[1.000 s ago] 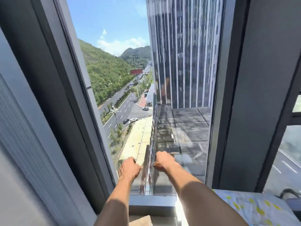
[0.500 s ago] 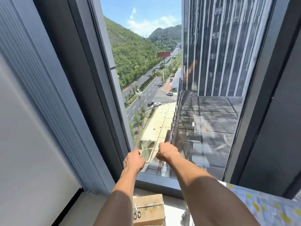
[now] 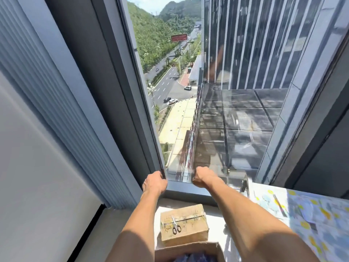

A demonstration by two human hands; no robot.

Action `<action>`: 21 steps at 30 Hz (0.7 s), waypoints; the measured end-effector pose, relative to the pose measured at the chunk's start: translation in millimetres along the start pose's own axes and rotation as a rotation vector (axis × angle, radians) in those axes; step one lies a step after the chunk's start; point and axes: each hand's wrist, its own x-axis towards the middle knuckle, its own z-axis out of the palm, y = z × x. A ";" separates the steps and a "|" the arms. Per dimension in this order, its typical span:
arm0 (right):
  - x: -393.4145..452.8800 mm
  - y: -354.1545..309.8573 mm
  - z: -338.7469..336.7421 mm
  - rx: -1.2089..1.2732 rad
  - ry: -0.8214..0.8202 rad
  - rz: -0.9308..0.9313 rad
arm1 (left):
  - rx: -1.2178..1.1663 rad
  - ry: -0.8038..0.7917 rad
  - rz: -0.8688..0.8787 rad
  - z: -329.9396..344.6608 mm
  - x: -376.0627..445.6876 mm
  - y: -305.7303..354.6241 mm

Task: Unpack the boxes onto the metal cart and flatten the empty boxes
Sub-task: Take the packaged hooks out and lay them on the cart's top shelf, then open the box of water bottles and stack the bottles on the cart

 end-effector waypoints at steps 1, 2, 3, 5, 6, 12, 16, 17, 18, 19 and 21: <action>5.9 -8.3 13.4 0.007 -0.006 0.015 | -0.001 -0.008 -0.005 2.9 10.5 -13.7; 11.1 -14.5 29.8 0.015 -0.020 0.031 | 0.006 -0.027 -0.005 10.6 19.1 -28.3; 13.9 -18.3 46.7 0.012 -0.039 0.052 | 0.019 -0.053 0.000 21.0 24.8 -42.2; 16.8 -19.2 81.4 0.000 -0.103 0.099 | 0.037 -0.116 -0.001 46.7 28.2 -66.5; 19.1 -18.0 101.0 -0.005 -0.141 0.120 | 0.042 -0.152 -0.012 61.9 28.4 -78.6; 52.6 -2.3 218.0 -0.048 -0.351 0.131 | 0.073 -0.298 -0.106 163.8 27.5 -141.7; 80.0 10.3 275.0 -0.049 -0.422 0.120 | 0.048 -0.345 -0.167 225.4 28.1 -160.9; 90.2 15.5 288.1 -0.057 -0.424 0.100 | 0.025 -0.352 -0.175 242.3 31.2 -162.7; 99.2 21.5 300.8 -0.067 -0.425 0.085 | 0.004 -0.362 -0.176 258.3 34.9 -163.3; 105.9 27.2 311.2 -0.067 -0.430 0.077 | -0.020 -0.372 -0.177 271.3 38.4 -163.4; 118.6 42.9 339.7 -0.080 -0.458 0.066 | -0.055 -0.386 -0.196 303.8 43.2 -167.0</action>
